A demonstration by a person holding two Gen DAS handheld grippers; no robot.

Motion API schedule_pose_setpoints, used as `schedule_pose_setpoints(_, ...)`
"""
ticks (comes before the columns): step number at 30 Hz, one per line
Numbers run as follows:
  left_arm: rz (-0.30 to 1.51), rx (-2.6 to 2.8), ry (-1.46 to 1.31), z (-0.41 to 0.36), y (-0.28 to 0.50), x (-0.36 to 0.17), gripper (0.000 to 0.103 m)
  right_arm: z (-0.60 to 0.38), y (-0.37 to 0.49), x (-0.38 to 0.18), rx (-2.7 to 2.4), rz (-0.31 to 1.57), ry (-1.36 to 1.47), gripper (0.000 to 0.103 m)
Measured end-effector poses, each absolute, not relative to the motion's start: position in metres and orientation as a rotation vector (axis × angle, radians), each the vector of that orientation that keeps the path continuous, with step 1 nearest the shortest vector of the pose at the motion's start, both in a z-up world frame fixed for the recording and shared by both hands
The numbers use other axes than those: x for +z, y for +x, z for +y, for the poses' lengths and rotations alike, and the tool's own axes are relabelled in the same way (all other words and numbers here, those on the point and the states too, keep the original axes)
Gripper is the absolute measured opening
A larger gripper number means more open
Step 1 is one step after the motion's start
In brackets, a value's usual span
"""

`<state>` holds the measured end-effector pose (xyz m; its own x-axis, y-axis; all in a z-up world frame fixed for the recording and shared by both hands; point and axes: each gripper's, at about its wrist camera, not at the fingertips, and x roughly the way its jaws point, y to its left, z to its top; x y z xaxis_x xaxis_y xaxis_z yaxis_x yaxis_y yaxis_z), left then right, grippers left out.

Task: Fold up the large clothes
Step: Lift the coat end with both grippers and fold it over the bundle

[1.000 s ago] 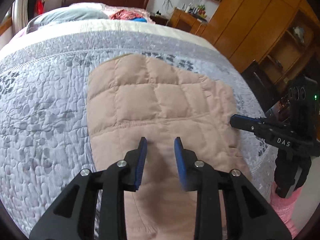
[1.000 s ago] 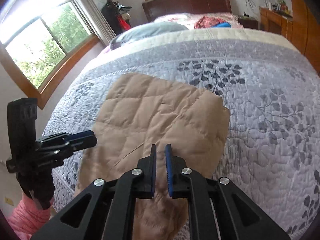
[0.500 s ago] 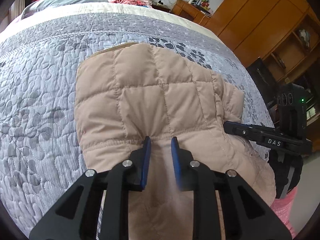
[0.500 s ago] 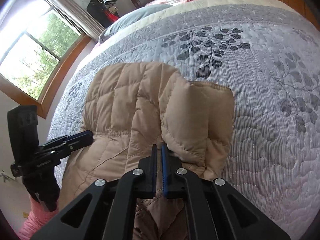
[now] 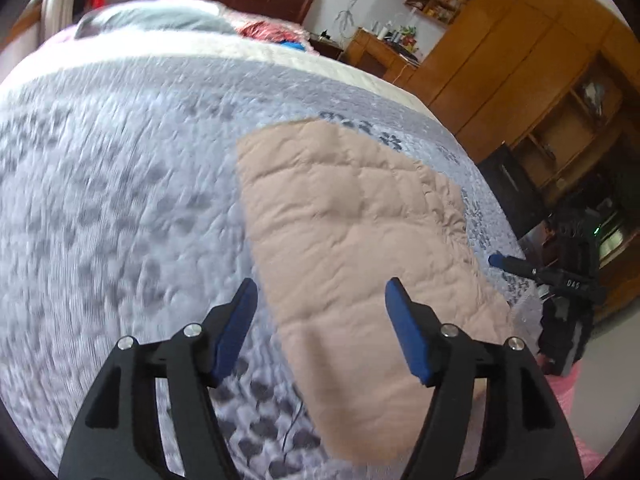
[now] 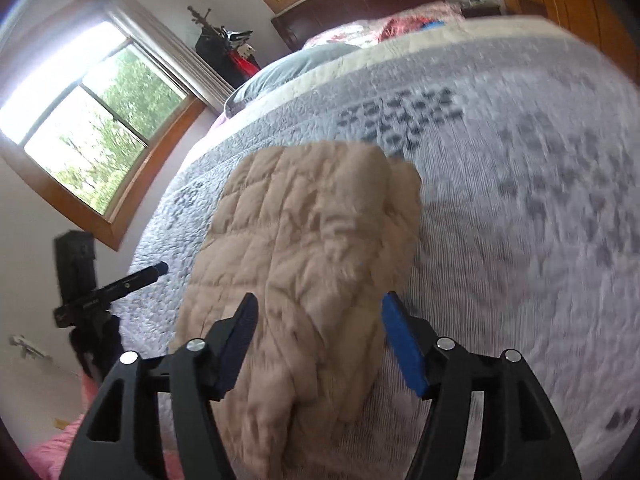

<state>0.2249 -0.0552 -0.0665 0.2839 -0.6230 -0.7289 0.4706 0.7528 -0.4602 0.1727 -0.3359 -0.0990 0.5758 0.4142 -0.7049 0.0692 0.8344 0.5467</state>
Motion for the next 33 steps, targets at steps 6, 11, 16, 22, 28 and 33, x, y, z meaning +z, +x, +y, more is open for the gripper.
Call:
schedule_pose_setpoints(6, 1.122, -0.838, -0.342, -0.031, 0.222, -0.095, 0.073, -0.344, 0.153, -0.129, 0.281, 0.958, 0.718, 0.076)
schedule_pose_setpoints(11, 1.160, -0.876, -0.365, -0.040, 0.222, -0.111, 0.076, -0.340, 0.151, -0.153, 0.348, 0.973, 0.813, 0.078)
schedule_pose_setpoints(16, 1.221, -0.926, -0.350, -0.061, 0.227, -0.132, 0.078, -0.334, 0.163, -0.178, 0.395, 1.008, 0.875, 0.081)
schedule_pose_setpoints(22, 1.255, -0.949, -0.363, -0.084, 0.233, -0.150, 0.088, -0.321, 0.179, -0.197, 0.425, 1.031, 0.881, 0.087)
schedule_pose_setpoints(28, 1.217, -0.943, -0.327, -0.092, 0.226, -0.145, 0.074, -0.305, 0.181, -0.193, 0.430, 1.014, 0.821, 0.066)
schedule_pose_setpoints(33, 1.145, -0.941, -0.284, -0.095, 0.215, -0.128, 0.054, -0.285, 0.171, -0.170, 0.433, 0.944, 0.718, 0.043)
